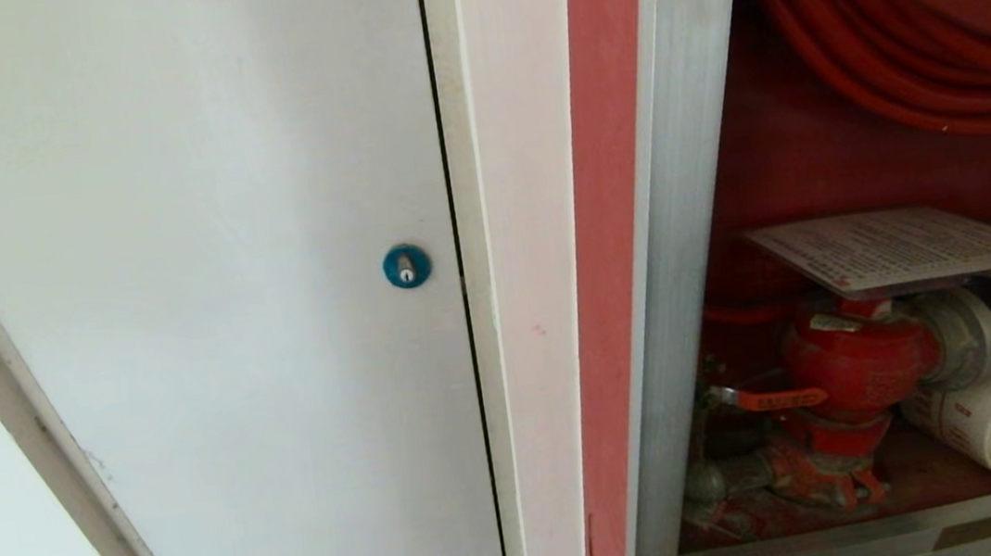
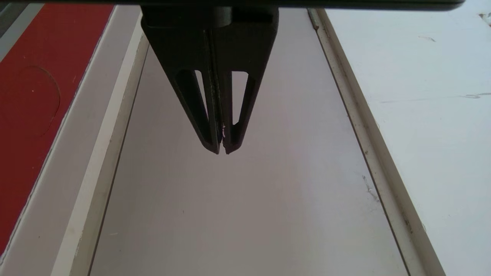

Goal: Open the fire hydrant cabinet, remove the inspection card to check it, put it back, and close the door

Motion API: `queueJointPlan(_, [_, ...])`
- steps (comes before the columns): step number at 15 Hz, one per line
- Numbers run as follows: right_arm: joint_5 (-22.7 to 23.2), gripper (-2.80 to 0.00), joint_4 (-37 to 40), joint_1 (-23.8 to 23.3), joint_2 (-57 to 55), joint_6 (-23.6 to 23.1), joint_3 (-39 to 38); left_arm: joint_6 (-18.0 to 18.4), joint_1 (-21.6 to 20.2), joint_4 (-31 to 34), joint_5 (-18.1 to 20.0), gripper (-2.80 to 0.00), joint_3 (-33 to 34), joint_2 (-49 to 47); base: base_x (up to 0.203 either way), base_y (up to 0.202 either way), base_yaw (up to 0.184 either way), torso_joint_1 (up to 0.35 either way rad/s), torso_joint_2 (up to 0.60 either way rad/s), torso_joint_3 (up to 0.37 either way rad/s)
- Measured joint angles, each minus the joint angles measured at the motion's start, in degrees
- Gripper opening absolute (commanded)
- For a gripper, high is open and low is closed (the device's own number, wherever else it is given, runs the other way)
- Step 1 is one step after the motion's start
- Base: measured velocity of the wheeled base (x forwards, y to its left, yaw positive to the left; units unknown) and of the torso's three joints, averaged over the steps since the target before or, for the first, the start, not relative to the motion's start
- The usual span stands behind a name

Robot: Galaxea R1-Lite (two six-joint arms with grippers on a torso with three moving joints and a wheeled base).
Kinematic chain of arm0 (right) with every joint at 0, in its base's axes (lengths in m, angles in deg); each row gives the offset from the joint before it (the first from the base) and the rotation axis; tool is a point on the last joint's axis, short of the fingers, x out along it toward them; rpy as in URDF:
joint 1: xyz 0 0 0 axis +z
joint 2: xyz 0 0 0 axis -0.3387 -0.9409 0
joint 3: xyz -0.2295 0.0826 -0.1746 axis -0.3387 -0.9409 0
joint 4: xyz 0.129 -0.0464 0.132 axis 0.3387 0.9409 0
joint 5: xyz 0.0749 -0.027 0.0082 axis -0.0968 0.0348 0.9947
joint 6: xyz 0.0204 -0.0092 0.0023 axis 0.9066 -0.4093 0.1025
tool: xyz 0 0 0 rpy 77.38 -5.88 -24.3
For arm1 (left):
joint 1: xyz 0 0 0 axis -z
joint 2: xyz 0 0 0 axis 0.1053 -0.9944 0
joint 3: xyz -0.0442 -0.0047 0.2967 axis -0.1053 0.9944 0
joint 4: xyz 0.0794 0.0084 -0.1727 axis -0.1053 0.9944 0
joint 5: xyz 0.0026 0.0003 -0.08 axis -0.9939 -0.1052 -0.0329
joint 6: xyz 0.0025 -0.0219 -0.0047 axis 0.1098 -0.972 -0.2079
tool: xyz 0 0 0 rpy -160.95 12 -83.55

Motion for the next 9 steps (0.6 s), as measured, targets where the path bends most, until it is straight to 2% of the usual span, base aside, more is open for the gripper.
queueJointPlan(5, [-0.5,-2.80,0.4,0.0,-1.7,2.4,4.1,0.0,0.0,0.0,0.0,-2.80,0.0,0.0,0.000,0.000,0.000,0.000,0.00,0.000])
queueJointPlan(7, [-2.1,-2.80,0.2,0.0,-4.2,2.6,6.1,0.0,0.0,0.0,0.0,-2.80,0.0,0.0,0.000,0.000,0.000,0.000,0.00,0.000])
queueJointPlan(9, [-5.7,-2.80,0.2,0.0,-7.5,2.6,8.8,0.0,0.0,0.0,0.0,-2.80,0.0,0.0,0.000,0.000,0.000,0.000,0.00,0.000])
